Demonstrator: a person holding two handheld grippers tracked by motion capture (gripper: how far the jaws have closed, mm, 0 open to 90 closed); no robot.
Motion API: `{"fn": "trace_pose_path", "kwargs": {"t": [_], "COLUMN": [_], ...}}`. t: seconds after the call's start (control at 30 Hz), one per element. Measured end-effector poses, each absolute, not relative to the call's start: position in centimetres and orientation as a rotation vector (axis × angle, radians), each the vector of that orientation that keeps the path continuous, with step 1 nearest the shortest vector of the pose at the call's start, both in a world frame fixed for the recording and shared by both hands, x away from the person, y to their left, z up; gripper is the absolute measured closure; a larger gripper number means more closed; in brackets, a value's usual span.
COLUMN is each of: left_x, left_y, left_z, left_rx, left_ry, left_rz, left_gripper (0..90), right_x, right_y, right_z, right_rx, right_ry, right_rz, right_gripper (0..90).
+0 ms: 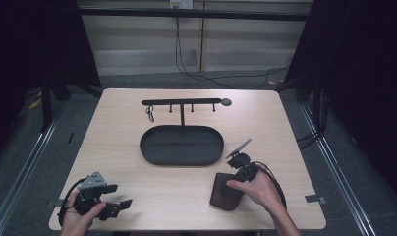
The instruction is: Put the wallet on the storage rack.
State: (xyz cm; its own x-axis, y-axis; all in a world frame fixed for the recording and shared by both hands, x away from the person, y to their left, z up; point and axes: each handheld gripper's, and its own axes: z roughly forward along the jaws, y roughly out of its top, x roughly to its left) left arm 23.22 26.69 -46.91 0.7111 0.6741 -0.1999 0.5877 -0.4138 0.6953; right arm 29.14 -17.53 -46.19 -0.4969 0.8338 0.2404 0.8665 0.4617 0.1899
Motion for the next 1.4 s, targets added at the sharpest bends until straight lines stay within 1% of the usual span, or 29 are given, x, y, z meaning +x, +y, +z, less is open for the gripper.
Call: {"fn": "trace_pose_path", "kwargs": {"t": [0.07,0.13,0.33,0.47,0.57,0.63,0.7,0.9,1.1,1.27,1.4], "left_x": [23.2,23.2,23.2,23.2,23.2,23.2,23.2,23.2,23.2,23.1,23.1], "left_y": [26.5,26.5,26.5,26.7,26.8,26.7,26.7,26.6,26.7,26.7,26.7], "left_z": [-47.0,-47.0,-47.0,-47.0,-47.0,-47.0,-46.9,-47.0,-47.0,-46.9,-46.9], "left_rx": [2.144,2.148,2.144,2.147,2.137,2.134,2.136,2.143,2.143,2.144,2.145], "left_ry": [0.946,0.948,0.953,0.94,0.93,0.927,0.926,0.918,0.913,0.911,0.91], "left_rz": [0.135,0.134,0.142,0.138,0.124,0.122,0.129,0.129,0.132,0.135,0.135], "left_gripper": [19.8,19.8,19.8,20.3,20.7,20.6,20.6,20.5,20.5,20.5,20.5], "right_x": [29.3,29.4,29.5,29.6,29.6,29.6,29.6,29.6,29.5,29.5,29.4], "right_y": [-17.6,-17.7,-17.3,-17.4,-17.5,-17.7,-17.9,-18.1,-18.1,-18.0,-17.8], "right_z": [-46.3,-46.3,-45.9,-45.2,-45.1,-44.8,-44.4,-43.2,-42.2,-41.3,-40.6], "right_rx": [-1.503,-1.501,-1.498,-1.527,-1.545,-1.552,-1.555,-1.554,-1.566,-1.527,-1.521], "right_ry": [-2.579,-2.556,-2.568,-2.583,-2.574,-2.574,-2.574,-2.58,-2.595,-2.619,-2.626], "right_rz": [-0.436,-0.432,-0.392,-0.386,-0.383,-0.4,-0.417,-0.456,-0.47,-0.494,-0.5], "right_gripper": [16.1,19.2,24.0,35.4,39.6,46.6,51.7,63.1,66.9,72.4,73.8]}}
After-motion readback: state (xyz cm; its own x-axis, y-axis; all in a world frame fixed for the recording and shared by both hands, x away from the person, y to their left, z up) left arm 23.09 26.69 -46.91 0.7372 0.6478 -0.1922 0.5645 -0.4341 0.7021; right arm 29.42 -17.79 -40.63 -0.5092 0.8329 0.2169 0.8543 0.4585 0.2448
